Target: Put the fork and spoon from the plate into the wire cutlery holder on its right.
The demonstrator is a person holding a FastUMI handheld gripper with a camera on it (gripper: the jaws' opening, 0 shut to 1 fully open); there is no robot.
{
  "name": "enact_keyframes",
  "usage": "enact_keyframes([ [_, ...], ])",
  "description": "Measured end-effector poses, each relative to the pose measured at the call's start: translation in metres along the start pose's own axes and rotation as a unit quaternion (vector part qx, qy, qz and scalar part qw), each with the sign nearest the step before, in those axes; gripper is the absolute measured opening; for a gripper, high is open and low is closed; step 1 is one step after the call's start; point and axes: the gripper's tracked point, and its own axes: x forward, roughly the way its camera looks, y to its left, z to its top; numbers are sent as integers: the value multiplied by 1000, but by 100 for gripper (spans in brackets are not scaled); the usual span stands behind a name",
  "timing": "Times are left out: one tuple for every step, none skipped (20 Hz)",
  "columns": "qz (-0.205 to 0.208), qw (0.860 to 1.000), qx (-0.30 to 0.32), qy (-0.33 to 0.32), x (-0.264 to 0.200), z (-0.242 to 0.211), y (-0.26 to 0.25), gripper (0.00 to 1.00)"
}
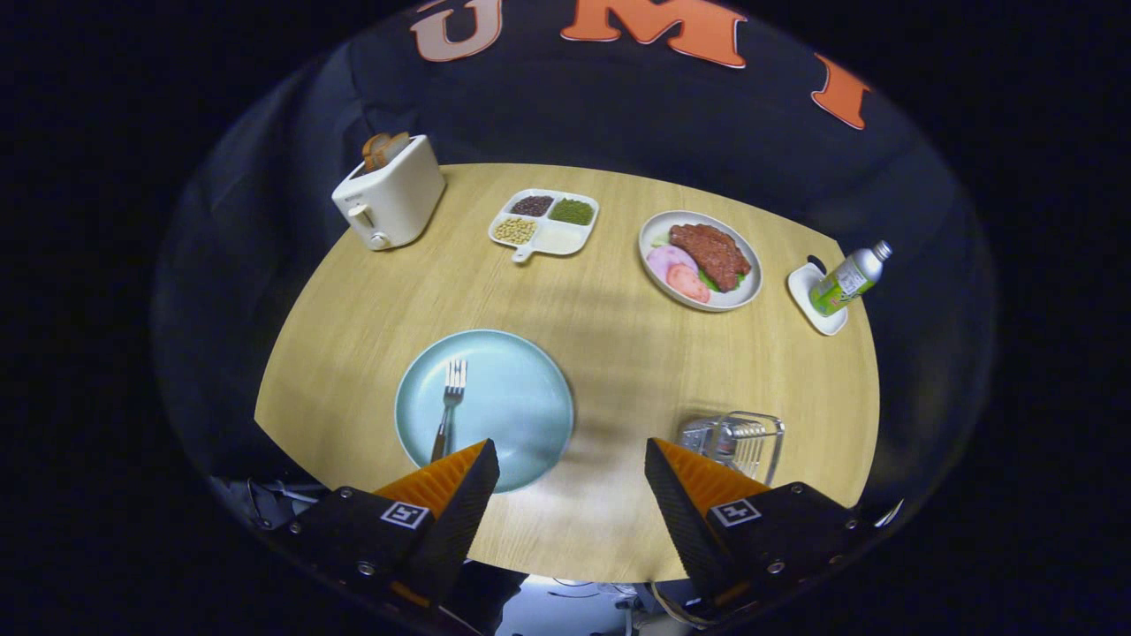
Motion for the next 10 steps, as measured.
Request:
enact_keyframes([
  [4,1000,-5,0,8,-2,14,100],
  [9,1000,-7,4,17,-5,28,99],
  [17,1000,-8,8,24,-9,43,100],
  [24,1000,-9,11,31,-12,55,100],
  [27,999,-9,14,38,-15,65,100],
  [29,999,-10,16,45,-18,72,100],
  [30,999,-9,19,51,-20,80,100],
  [34,999,-8,22,57,-24,87,100],
  [37,999,-8,25,64,-28,93,100],
  [36,999,-8,28,69,-31,97,100],
])
